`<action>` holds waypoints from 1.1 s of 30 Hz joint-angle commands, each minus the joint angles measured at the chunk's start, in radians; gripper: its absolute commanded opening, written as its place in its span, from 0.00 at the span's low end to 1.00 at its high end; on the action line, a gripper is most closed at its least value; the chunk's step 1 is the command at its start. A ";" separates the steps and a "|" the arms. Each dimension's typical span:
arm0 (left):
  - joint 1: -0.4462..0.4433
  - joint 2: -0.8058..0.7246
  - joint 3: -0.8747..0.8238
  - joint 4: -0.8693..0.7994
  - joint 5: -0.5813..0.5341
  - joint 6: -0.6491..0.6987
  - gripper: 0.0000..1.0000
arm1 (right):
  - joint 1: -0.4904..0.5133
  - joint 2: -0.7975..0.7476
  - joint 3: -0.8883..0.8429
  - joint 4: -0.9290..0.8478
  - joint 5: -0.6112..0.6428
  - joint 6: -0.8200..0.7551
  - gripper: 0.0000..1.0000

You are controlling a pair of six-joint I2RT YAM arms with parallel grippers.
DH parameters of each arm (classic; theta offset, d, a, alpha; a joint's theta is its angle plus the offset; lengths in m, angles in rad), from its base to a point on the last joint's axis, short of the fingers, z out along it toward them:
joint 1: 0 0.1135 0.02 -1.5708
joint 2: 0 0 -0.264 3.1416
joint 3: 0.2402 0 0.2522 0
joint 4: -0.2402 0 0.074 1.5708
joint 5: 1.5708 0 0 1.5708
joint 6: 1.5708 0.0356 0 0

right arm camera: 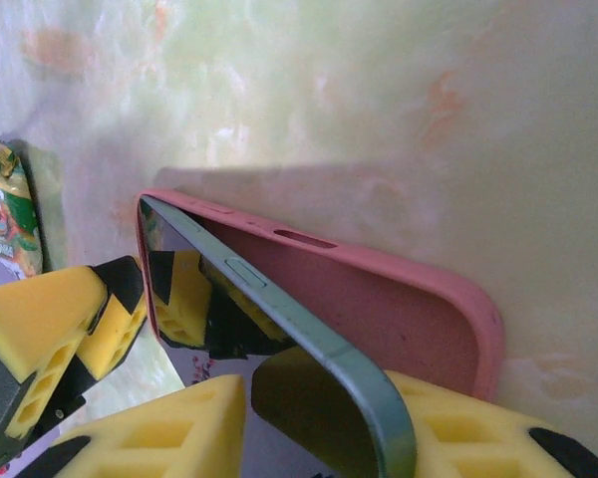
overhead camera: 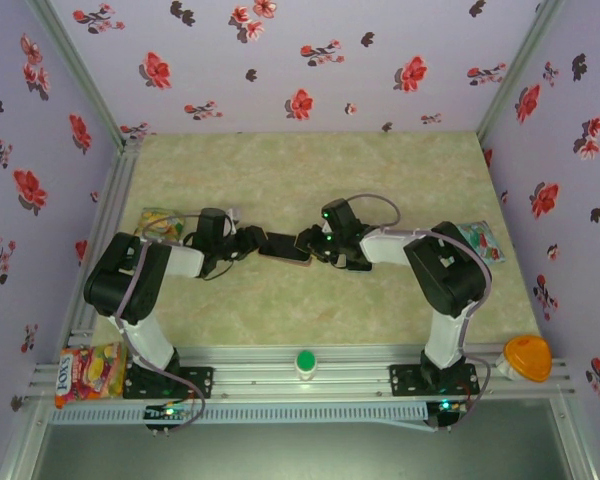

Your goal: Put the phone into the phone case

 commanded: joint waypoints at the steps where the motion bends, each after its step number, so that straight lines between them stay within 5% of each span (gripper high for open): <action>1: -0.027 -0.015 -0.028 -0.015 0.052 -0.017 0.43 | 0.021 0.041 0.016 -0.154 0.026 -0.036 0.43; 33: -0.044 0.025 -0.076 0.139 0.056 -0.049 0.43 | 0.081 0.124 0.377 -0.709 0.178 -0.154 0.71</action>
